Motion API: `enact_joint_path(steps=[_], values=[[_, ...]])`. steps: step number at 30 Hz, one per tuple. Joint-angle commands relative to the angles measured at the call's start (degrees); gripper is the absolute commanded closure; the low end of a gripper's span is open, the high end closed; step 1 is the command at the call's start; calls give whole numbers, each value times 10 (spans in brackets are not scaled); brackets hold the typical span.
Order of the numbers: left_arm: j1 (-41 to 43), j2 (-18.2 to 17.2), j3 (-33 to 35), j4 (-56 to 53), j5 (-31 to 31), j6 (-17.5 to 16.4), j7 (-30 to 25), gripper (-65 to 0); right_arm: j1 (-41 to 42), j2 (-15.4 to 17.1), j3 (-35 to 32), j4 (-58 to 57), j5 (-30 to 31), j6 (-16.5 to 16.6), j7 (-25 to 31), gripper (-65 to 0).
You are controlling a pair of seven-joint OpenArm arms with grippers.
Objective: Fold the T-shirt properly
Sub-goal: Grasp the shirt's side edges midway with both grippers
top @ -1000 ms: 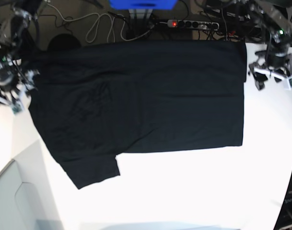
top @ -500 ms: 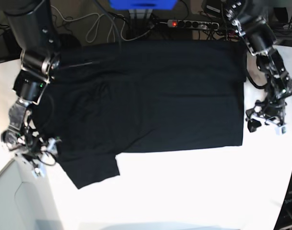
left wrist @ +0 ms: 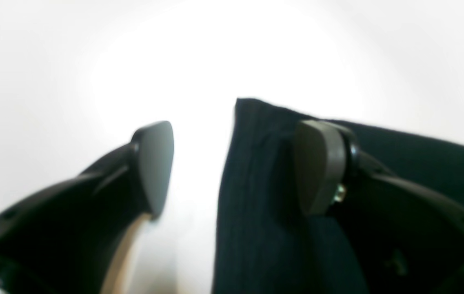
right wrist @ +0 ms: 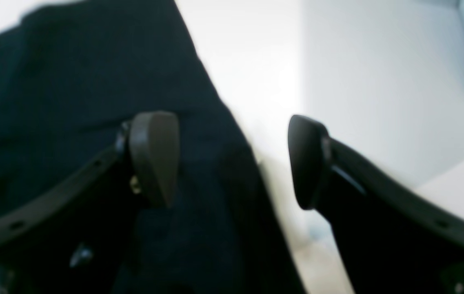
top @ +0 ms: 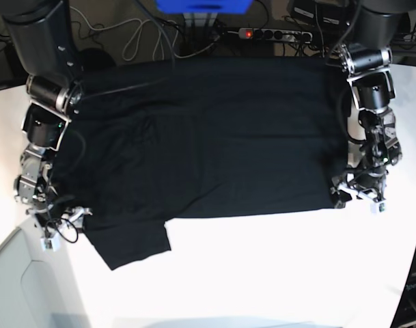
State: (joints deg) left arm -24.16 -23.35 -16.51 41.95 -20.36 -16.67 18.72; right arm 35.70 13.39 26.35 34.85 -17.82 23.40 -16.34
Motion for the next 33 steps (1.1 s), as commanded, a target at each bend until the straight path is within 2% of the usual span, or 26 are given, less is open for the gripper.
enact_joint_path(steps=[1,6,15,17,19,21,22,25,27,28,33], values=[[-16,-10,4,0,-5,-3,-17,-442,18,5,1,-9,5,-12,21,-406],[-38,-9,53,-46,-6,-3,-49,-442,10,8,0,-71,4,-48,81,-406],[-45,5,68,-82,-7,-3,-63,-441,-10,5,-1,-80,4,-46,89,-400],[-43,6,68,-83,-7,-3,-62,-438,-10,5,-1,-81,4,-45,89,-380],[-42,7,68,-83,-7,-3,-60,-434,-10,5,-1,-81,4,-45,88,-330],[-41,8,68,-83,-6,-3,-59,-392,-10,6,-1,-81,4,-45,88,-272],[-40,8,68,-84,-6,-3,-59,-350,-10,6,-1,-81,4,-45,88,-239],[-40,9,68,-84,-6,-3,-58,-168,-11,8,-1,-81,4,-45,88,-136],[-40,9,68,-89,-6,-3,-58,-12,-11,8,-1,-81,4,-45,88,-40],[-41,9,68,-96,-6,-2,-58,0,-11,8,-1,-81,4,-45,88,0],[-41,9,68,-97,-11,35,-58,0,-11,8,-1,-77,5,-45,70,-2]])
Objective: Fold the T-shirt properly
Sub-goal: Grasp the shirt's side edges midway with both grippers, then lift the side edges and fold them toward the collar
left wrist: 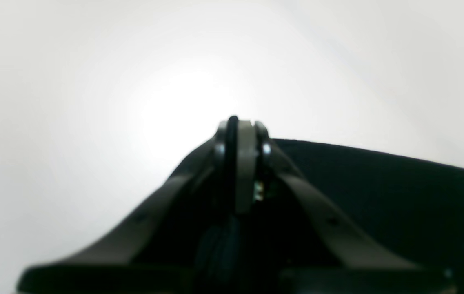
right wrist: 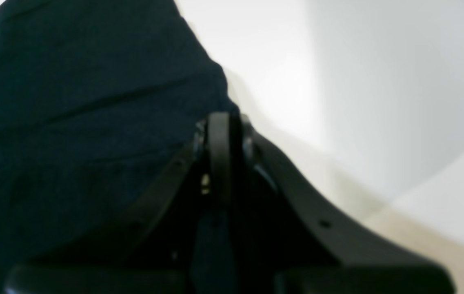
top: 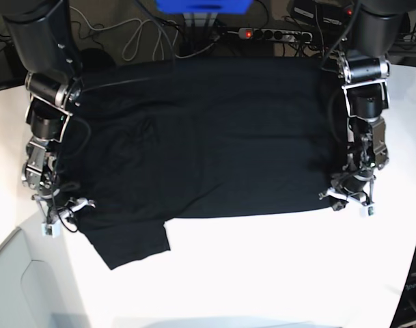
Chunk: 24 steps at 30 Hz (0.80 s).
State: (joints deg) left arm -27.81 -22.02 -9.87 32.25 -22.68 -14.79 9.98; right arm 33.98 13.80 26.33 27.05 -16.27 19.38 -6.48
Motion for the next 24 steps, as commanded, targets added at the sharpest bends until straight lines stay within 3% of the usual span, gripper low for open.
enact_joint_path(steps=[1,3,7,11,18,24], values=[[-5,-4,0,0,11,17,30,0,6,4,0,2,-10,-4,-30,-2],[-5,-4,-2,4,11,17,35,0,7,2,3,23,-9,-4,-31,-2],[17,-5,-26,86,5,19,104,0,-18,2,4,100,-8,-2,-45,-2],[66,-4,-84,205,-8,20,169,0,-51,0,5,214,-7,41,-96,-2],[142,18,-144,359,-9,20,232,0,-126,3,4,380,50,55,-164,-2],[194,48,-208,494,-10,16,300,0,-210,3,4,508,78,78,-172,-2]])
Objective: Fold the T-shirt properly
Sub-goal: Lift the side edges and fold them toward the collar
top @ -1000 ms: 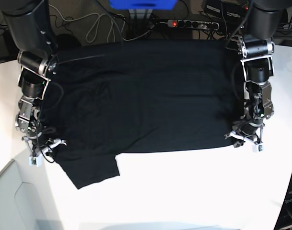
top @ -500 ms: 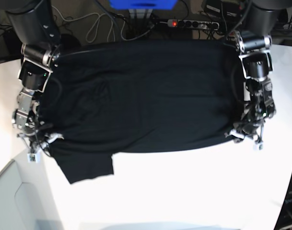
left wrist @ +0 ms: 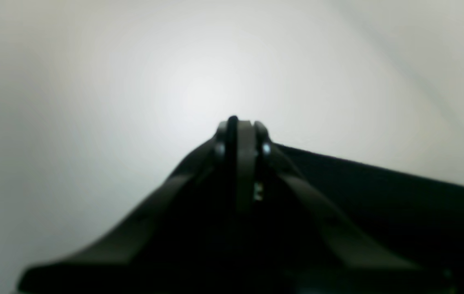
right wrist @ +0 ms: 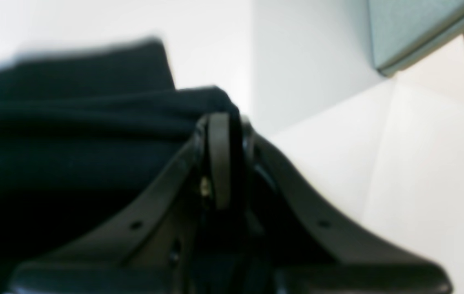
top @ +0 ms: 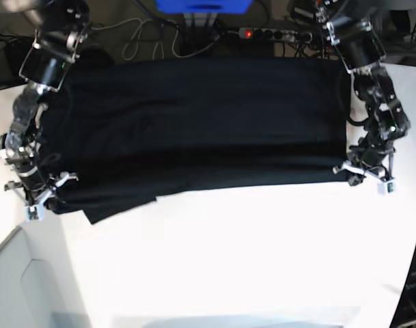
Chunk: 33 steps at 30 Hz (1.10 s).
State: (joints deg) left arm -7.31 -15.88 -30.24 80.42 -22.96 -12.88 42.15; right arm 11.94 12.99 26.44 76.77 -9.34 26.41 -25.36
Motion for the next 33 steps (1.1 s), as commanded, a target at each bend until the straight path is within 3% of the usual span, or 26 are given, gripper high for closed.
enact_joint_path(steps=[1,9,18,21,24,27,29,33], values=[[0,-3,-14,34,-7,-3,-15,0,-5,11,3,29,8,14,17,-2],[92,64,-84,149,-7,-5,7,0,-109,8,26,108,8,24,17,-2],[147,79,-95,147,-7,-5,8,0,-149,8,28,107,8,24,8,-5],[156,79,-96,147,-7,-5,8,0,-146,8,28,109,8,25,-25,-89],[168,79,-96,150,-7,-5,8,0,-146,8,27,117,8,28,-33,-235],[180,79,-95,154,-9,-6,8,0,-147,8,28,125,8,74,-35,-333],[183,79,-96,154,-26,-4,9,-57,-146,8,29,129,8,99,-36,-370],[197,74,-96,152,-63,-3,6,-280,-149,8,29,136,8,100,-36,-373]])
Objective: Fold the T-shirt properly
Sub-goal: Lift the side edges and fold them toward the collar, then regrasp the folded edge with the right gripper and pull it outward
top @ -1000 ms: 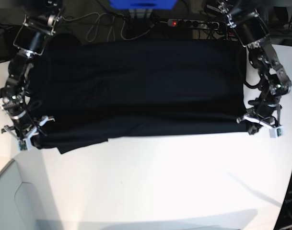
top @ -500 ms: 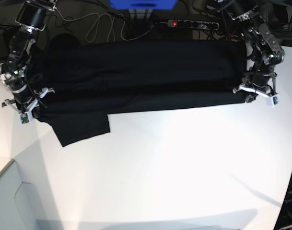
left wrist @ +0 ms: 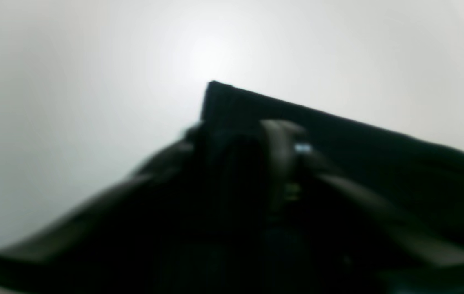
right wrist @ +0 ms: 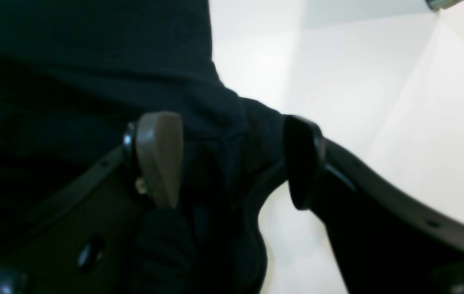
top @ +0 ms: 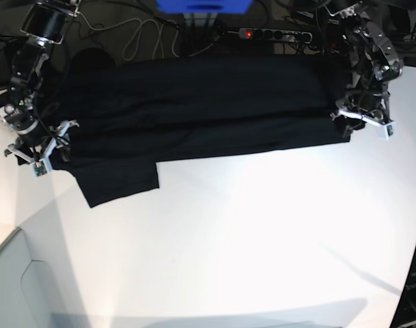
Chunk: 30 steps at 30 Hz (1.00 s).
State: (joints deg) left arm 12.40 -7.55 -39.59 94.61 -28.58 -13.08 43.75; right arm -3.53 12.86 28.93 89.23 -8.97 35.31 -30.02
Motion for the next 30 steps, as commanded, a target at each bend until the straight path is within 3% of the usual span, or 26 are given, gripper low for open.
enact_joint_path(steps=[1,12,16,18,22,30], values=[[0,-9,-3,10,-11,-2,-12,-317,6,9,4,11,4,11,11,-373],[-3,-6,-4,6,-15,-2,-13,-290,3,8,4,54,4,12,9,-373],[-4,-5,-3,6,-15,-1,-12,-283,9,8,4,70,4,12,-28,-374],[-4,-5,-3,6,-15,-2,-12,-224,23,8,2,74,4,12,-45,-374],[-4,-5,-3,6,-15,-3,-13,-7,45,5,-9,69,4,12,-74,-375],[-5,-5,-3,13,-15,1,-13,0,126,1,-74,-20,0,12,-134,-379]])
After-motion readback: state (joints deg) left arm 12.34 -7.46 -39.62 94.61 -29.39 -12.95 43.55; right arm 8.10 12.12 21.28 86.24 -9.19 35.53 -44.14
